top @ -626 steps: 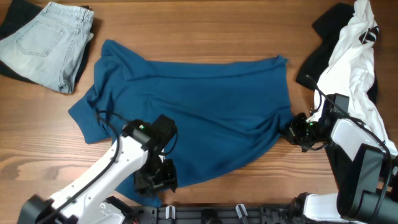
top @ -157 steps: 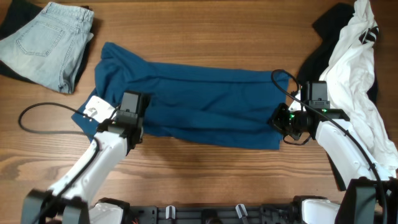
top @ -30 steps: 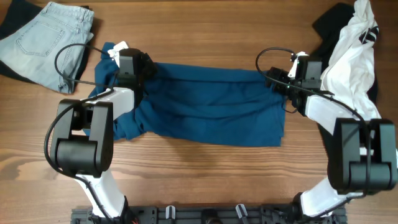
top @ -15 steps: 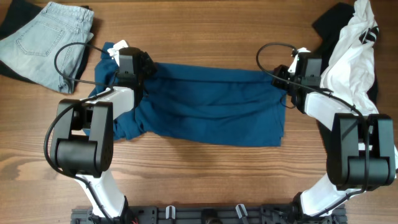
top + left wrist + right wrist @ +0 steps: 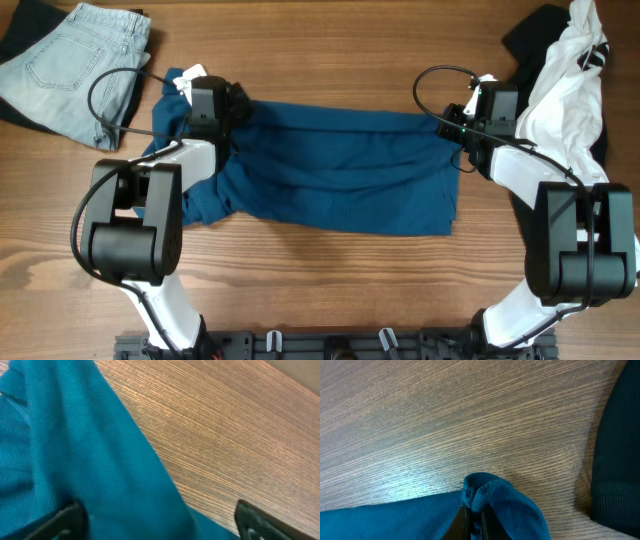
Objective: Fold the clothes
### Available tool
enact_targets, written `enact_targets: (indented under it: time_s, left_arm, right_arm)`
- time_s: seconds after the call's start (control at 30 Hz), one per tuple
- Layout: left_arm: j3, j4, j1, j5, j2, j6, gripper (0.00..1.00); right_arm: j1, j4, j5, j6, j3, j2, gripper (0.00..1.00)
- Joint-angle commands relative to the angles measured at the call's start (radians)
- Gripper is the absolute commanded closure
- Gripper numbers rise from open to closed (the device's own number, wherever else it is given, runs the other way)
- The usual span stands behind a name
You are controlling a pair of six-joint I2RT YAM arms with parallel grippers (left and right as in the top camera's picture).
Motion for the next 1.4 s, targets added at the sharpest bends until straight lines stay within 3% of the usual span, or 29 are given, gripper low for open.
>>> enact_targets:
  time_s: [0.0,0.33,0.43,0.5,0.6,0.67,0.87,1.37]
  left_arm:
    - [0.018,-0.003,0.010,0.008,0.018,0.013,0.01]
    - [0.018,-0.018,0.031,0.111,0.094,0.012,0.01]
    - [0.018,-0.019,0.031,0.145,0.118,0.012,0.35]
    - [0.019,-0.019,0.031,0.164,0.129,0.011,0.52]
    - [0.020,-0.019,0.031,0.181,0.136,-0.012,0.66]
    - [0.020,-0.015,0.031,0.183,0.135,-0.042,0.96]
    - [0.021,0.056,0.027,0.219,0.132,-0.101,0.96]
    - [0.039,0.007,0.040,0.191,0.106,-0.101,0.96]
  right_arm:
    - [0.002,-0.012,-0.011,-0.002,0.014,0.020,0.96]
    - [0.002,-0.017,-0.012,-0.006,0.014,0.020,0.96]
    - [0.002,-0.018,-0.012,-0.006,0.014,0.020,0.96]
    - [0.002,-0.020,-0.012,-0.006,0.014,0.020,0.96]
    - [0.002,-0.023,-0.012,-0.006,0.014,0.020,0.96]
    - [0.002,-0.024,-0.013,-0.006,0.014,0.020,0.96]
    - [0.002,-0.027,-0.013,-0.007,0.014,0.020,0.96]
    - [0.001,-0.026,-0.012,-0.029,0.014,0.020,0.96]
